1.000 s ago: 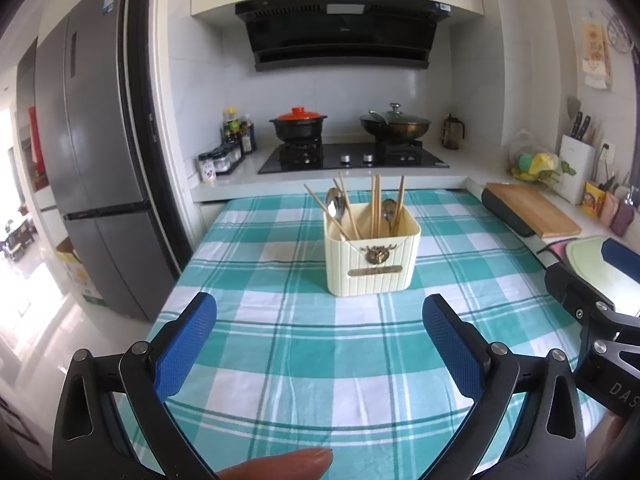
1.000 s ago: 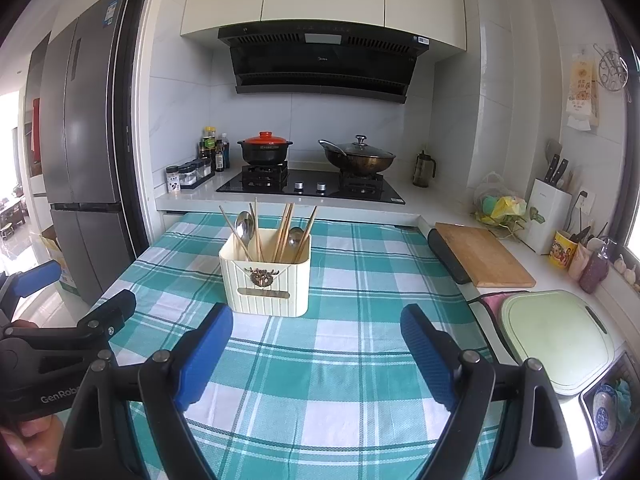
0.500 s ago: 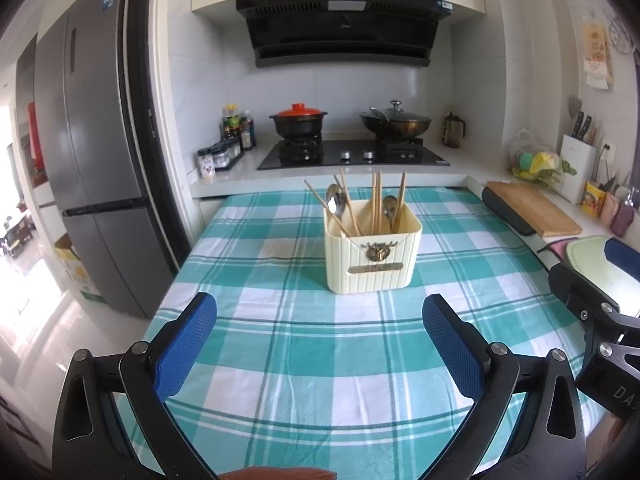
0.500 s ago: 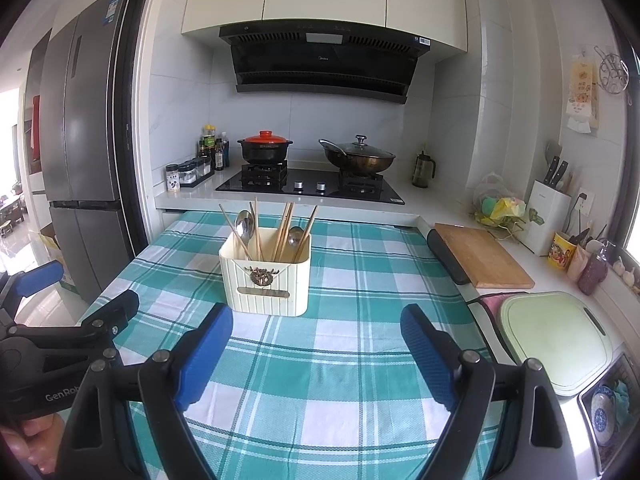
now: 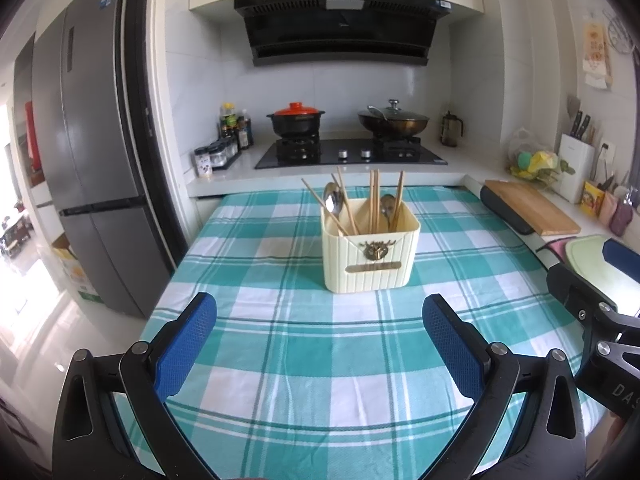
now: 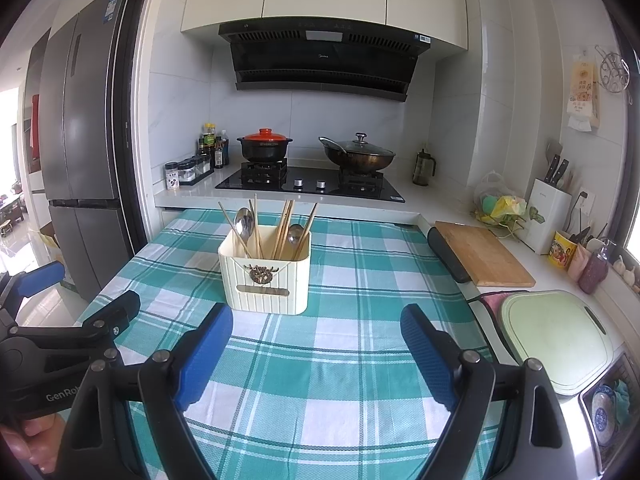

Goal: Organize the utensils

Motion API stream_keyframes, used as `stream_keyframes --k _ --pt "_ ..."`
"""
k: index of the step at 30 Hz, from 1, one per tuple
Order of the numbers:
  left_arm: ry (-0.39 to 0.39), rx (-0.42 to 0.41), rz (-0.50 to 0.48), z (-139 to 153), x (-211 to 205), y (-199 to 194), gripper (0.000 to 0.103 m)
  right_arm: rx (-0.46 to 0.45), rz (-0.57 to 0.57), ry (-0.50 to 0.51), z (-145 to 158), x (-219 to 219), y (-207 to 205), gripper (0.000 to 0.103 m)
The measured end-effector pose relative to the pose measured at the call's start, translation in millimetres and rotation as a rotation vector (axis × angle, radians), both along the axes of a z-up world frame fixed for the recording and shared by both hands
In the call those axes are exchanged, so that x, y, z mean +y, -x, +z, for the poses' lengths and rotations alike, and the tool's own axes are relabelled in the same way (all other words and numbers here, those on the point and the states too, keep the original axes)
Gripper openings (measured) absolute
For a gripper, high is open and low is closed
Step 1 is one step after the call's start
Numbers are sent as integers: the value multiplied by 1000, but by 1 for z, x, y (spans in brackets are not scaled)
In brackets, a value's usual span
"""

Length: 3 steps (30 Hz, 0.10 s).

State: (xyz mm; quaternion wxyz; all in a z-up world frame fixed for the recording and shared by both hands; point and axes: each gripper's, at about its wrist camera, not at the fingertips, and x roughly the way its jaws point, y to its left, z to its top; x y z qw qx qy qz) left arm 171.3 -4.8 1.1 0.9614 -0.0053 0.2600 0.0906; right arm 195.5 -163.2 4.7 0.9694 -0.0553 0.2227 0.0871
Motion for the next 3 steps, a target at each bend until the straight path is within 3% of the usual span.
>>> stream_keyframes --k 3 --pt "1 -2 13 -1 0 -1 103 2 -2 -1 -1 -1 -1 88"
